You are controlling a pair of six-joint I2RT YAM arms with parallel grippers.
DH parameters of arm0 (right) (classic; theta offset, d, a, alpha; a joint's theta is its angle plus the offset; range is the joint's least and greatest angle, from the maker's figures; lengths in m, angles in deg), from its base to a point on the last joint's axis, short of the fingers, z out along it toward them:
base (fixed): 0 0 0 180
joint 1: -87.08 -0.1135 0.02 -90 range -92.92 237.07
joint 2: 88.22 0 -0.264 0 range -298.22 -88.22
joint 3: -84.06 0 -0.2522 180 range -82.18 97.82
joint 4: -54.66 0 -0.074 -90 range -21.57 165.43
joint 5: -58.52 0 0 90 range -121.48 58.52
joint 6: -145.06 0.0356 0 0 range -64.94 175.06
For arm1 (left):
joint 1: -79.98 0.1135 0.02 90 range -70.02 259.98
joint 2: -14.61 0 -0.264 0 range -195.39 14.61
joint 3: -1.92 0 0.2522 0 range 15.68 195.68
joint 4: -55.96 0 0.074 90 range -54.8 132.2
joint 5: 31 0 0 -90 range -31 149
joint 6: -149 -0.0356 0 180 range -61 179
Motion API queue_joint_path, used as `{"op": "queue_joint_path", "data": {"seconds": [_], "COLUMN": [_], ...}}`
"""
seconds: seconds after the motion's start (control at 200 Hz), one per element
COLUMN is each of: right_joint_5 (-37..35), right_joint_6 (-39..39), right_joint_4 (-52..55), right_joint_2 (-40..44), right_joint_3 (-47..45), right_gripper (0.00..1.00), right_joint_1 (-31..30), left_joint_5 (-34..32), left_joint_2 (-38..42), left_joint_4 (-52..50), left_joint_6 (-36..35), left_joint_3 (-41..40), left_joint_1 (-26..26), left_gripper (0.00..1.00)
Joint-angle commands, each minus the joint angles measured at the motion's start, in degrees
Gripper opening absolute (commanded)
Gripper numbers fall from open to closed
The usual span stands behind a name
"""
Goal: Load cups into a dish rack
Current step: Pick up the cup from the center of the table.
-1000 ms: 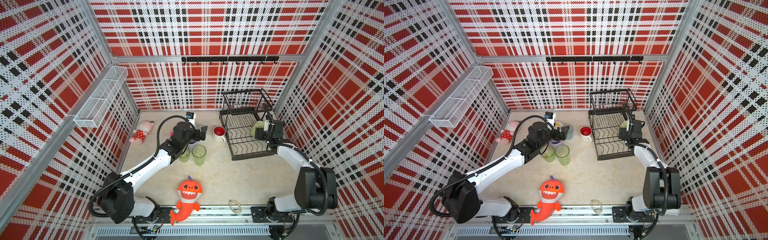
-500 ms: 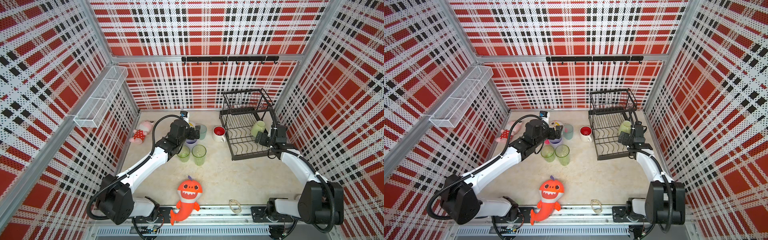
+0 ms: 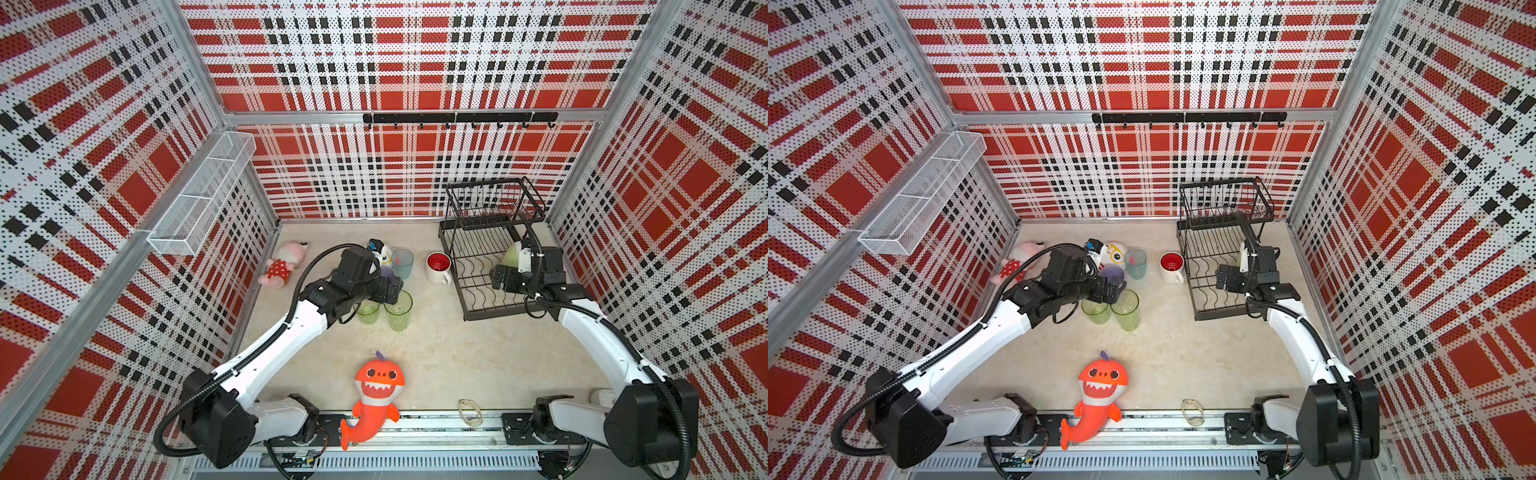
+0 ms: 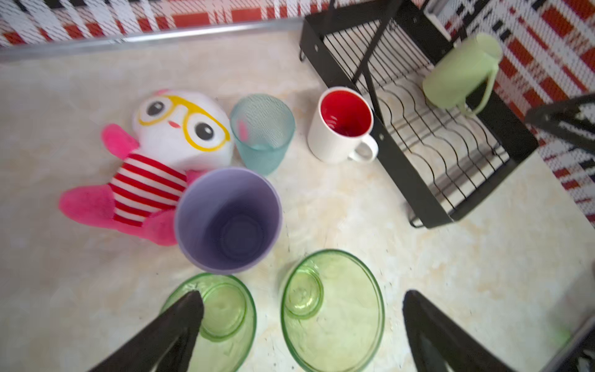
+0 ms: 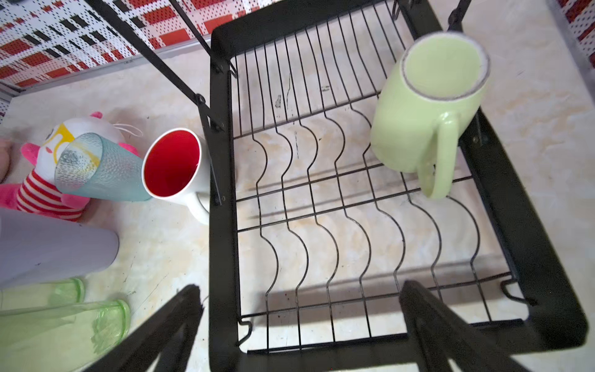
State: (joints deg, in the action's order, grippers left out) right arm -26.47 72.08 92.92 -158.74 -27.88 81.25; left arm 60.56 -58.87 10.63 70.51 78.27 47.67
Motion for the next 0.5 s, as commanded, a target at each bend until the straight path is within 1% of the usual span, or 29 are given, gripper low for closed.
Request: {"op": "queue_joint_path", "data": {"seconds": [0.0, 0.065, 0.17, 0.276, 0.336, 0.406, 0.491], "right_joint_5": [-0.08, -0.40, -1.68, -4.13, -4.94, -4.93, -4.56], "right_joint_6": [-1.08, -1.03, -1.29, -1.79, -1.96, -1.99, -1.46], "right_joint_4": [1.20, 1.35, 1.39, 1.43, 1.29, 1.24, 1.24], "right_joint_2": [1.68, 2.13, 3.46, 4.71, 5.04, 5.02, 4.86], "right_joint_3": [2.87, 3.76, 4.06, 3.72, 3.29, 3.18, 3.12], "right_gripper": [1.00, 1.00, 1.00, 1.00, 1.00, 1.00, 1.00], "right_joint_1": [0.02, 0.02, 0.02, 0.02, 0.02, 0.02, 0.02], "left_joint_5": [0.38, -0.09, 2.10, 2.69, 4.33, 6.21, 5.43], "left_joint_2": [-2.50, -3.74, -5.46, -6.87, -7.48, -8.61, -10.45], "left_joint_4": [-8.69, -11.83, -14.28, -14.92, -14.56, -14.12, -14.13], "left_joint_6": [-2.32, -3.30, -3.71, -4.35, -4.48, -4.21, -3.74], "left_joint_3": [3.17, 4.72, 5.65, 5.63, 5.44, 5.81, 6.72], "left_joint_1": [0.52, 1.47, 1.92, 1.05, 0.87, 0.60, -0.26], "left_gripper": [0.95, 0.91, 0.86, 0.87, 0.87, 0.83, 0.75]}}
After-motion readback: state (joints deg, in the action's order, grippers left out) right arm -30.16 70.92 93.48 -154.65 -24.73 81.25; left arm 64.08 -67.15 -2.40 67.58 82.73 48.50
